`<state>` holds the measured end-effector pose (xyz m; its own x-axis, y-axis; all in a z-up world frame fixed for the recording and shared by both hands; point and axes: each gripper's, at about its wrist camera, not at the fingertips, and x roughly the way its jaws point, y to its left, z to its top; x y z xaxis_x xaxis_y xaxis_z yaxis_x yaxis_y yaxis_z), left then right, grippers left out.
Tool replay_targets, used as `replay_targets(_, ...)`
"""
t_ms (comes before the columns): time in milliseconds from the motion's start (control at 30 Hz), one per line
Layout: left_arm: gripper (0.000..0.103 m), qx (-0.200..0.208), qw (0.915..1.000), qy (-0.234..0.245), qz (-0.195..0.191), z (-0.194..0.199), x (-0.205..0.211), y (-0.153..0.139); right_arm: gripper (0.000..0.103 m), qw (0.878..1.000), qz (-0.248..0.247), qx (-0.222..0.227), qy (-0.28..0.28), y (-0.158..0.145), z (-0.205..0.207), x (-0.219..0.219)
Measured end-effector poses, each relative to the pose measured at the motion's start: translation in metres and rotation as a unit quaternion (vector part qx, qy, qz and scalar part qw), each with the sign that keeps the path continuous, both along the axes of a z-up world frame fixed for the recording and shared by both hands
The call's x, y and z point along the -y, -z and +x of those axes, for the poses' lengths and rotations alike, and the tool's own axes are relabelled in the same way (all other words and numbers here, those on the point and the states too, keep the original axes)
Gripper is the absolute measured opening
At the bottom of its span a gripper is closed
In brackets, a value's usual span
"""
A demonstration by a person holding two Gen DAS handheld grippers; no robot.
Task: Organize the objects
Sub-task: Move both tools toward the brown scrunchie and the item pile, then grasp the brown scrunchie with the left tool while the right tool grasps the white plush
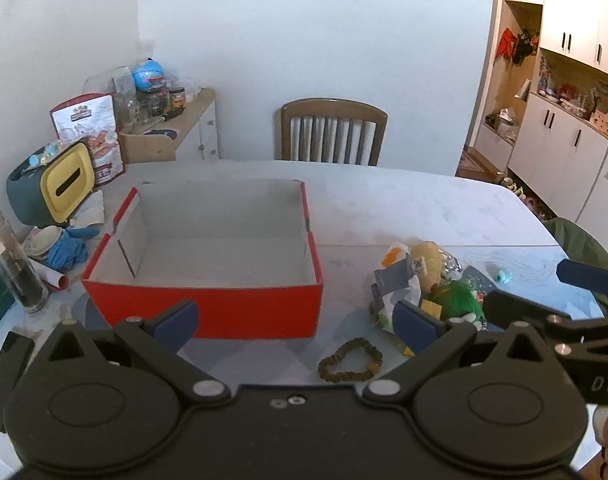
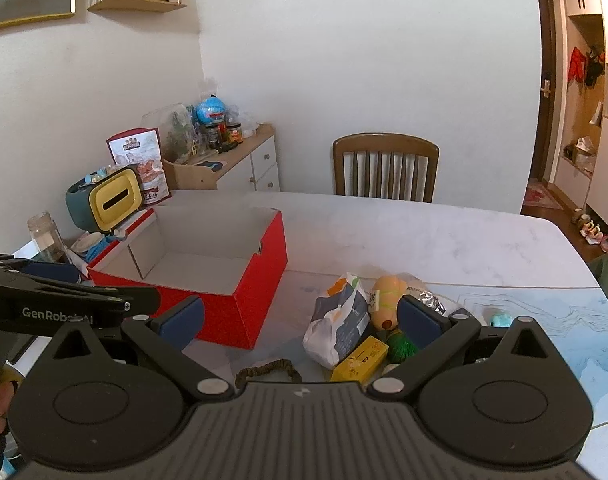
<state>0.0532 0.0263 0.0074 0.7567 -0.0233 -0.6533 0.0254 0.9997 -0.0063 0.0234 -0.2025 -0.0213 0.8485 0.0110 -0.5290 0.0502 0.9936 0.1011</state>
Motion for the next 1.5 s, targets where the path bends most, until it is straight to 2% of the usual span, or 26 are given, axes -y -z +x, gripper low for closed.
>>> replay_targets(100, 0.103, -0.02, 0.9998, 0.005, -0.007, 0.008, 0.004, 0.008, 0.103, 1.0, 0.001, -0.009, 0.003, 0.004, 0.004, 0.005)
replay_targets(233, 0.103, -0.068, 0.9976, 0.005, -0.012, 0.024, 0.009, 0.023, 0.103, 0.999, 0.01, -0.042, 0.004, 0.018, 0.014, 0.017)
replay_targets(433, 0.103, -0.146, 0.9888, 0.005, -0.033, 0.049, 0.014, 0.051, 0.103, 0.993, 0.049, -0.112, -0.003, 0.045, 0.042, 0.042)
replay_targets(567, 0.103, -0.17, 0.9849, 0.015, -0.032, 0.062, 0.025, 0.068, 0.103, 0.984, 0.073, -0.162, 0.001, 0.068, 0.059, 0.063)
replay_targets(700, 0.103, -0.186, 0.9817, 0.025, -0.033, 0.073, 0.034, 0.086, 0.103, 0.982, 0.049, -0.185, 0.002, 0.091, 0.071, 0.082)
replay_targets(900, 0.103, -0.195, 0.9798, 0.044, -0.016, 0.08, 0.048, 0.106, 0.102, 0.972, 0.04, -0.23, 0.005, 0.124, 0.088, 0.111)
replay_targets(1000, 0.102, -0.188, 0.9803, 0.06, 0.012, 0.085, 0.06, 0.118, 0.101, 0.971, 0.034, -0.237, 0.003, 0.132, 0.095, 0.119)
replay_targets(1200, 0.095, -0.187, 0.98, 0.065, 0.02, 0.093, 0.075, 0.132, 0.092, 0.966, 0.043, -0.256, 0.0, 0.146, 0.106, 0.133)
replay_targets(1500, 0.076, -0.171, 0.9807, 0.065, 0.07, 0.097, 0.095, 0.141, 0.081, 0.962, 0.07, -0.263, -0.027, 0.15, 0.11, 0.134)
